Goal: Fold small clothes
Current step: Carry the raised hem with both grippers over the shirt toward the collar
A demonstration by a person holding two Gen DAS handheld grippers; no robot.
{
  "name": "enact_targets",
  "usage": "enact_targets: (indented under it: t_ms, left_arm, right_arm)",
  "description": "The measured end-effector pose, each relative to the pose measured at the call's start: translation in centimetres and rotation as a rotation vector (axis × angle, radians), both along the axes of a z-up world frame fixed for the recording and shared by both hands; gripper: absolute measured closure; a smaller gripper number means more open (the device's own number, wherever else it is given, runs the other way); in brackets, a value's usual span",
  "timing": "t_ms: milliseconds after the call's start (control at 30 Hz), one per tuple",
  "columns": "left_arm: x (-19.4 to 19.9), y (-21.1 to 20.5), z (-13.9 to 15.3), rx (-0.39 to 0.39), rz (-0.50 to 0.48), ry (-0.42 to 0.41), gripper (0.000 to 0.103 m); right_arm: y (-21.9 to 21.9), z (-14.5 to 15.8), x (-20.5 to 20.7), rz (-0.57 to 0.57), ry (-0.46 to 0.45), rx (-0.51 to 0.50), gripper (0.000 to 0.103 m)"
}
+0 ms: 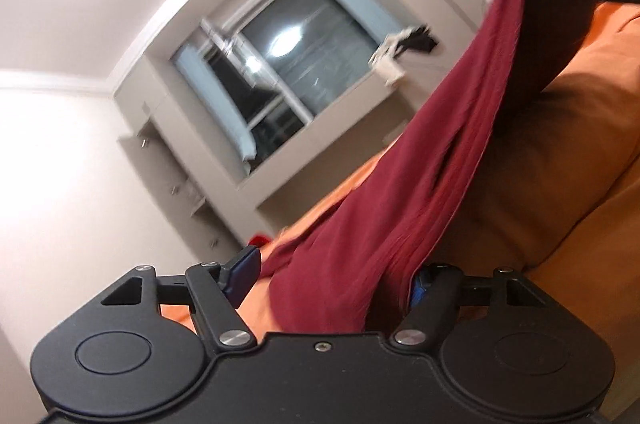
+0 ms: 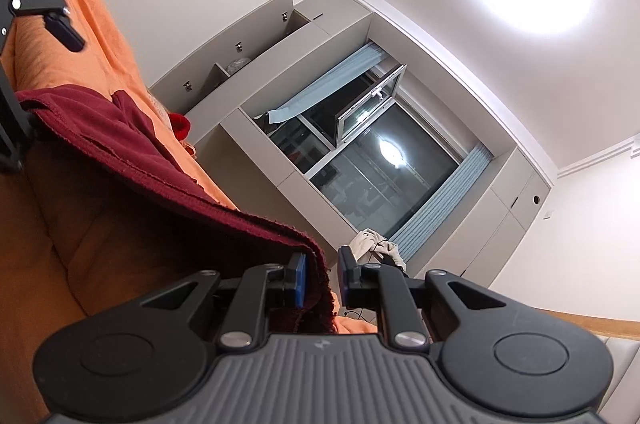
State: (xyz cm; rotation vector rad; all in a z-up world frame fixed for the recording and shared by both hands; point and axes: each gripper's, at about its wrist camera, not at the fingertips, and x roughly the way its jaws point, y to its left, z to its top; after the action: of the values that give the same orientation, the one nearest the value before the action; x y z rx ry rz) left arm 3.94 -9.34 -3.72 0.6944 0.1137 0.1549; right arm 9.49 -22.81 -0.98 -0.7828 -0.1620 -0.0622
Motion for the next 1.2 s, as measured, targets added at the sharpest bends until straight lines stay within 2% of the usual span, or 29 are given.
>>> enact_targets:
  t_ms: [100, 267, 367, 433, 567, 633, 733, 833, 1067, 1100, 1133, 1200]
  left_arm:
    - [0.2, 1.6, 0.3, -0.038, 0.066, 0.048, 0.029]
    - [0.9, 3.2, 0.3, -0.06, 0.113, 0.125, 0.03]
    - [1.2, 3.8, 0.5, -0.068, 0.124, 0.144, 0.04]
    - [1.0, 4.3, 0.7, -0.092, 0.132, 0.154, 0.055]
    - [0.4, 5.0, 1.2, -0.135, 0.137, 0.146, 0.065]
    - [0.2, 5.0, 1.7, -0.141, 0.136, 0.128, 0.083]
    - [0.0, 5.1, 2.7, -0.147, 0.114, 0.106, 0.094]
    - [-0.4, 5.3, 3.5, -0.133, 0.093, 0.087, 0.096]
    - [-1.3, 5.2, 4.4, 0.025, 0.038, -0.002, 0.096]
    - [-1.3, 5.4, 4.4, 0.026, 0.037, 0.003, 0.096]
    - [-1.4, 5.5, 4.4, 0.023, 0.037, 0.013, 0.096]
    - [-1.5, 5.8, 4.3, 0.019, 0.038, 0.028, 0.097]
  right_arm:
    - [0.2, 0.0, 0.0, -0.005, -0.002, -0.001, 0.086]
    - [0.3, 0.0, 0.0, -0.009, -0.003, 0.003, 0.086]
    - [0.4, -0.1, -0.1, -0.014, 0.0, 0.002, 0.086]
    - [0.2, 0.0, 0.0, -0.015, 0.011, 0.002, 0.084]
    - [0.1, -0.2, 0.1, -0.008, 0.043, -0.006, 0.083]
    - [0.2, -0.4, 0.1, 0.0, 0.059, -0.017, 0.083]
    - [0.3, -0.6, -0.1, 0.012, 0.086, -0.033, 0.083]
    - [0.5, -1.1, -0.1, 0.025, 0.129, -0.054, 0.083]
    - [1.2, -2.7, 0.6, 0.04, 0.275, -0.141, 0.082]
    - [1.3, -2.8, 0.7, 0.039, 0.289, -0.143, 0.085]
    - [1.3, -2.9, 0.8, 0.041, 0.297, -0.143, 0.095]
    - [1.5, -3.0, 0.7, 0.043, 0.298, -0.149, 0.097]
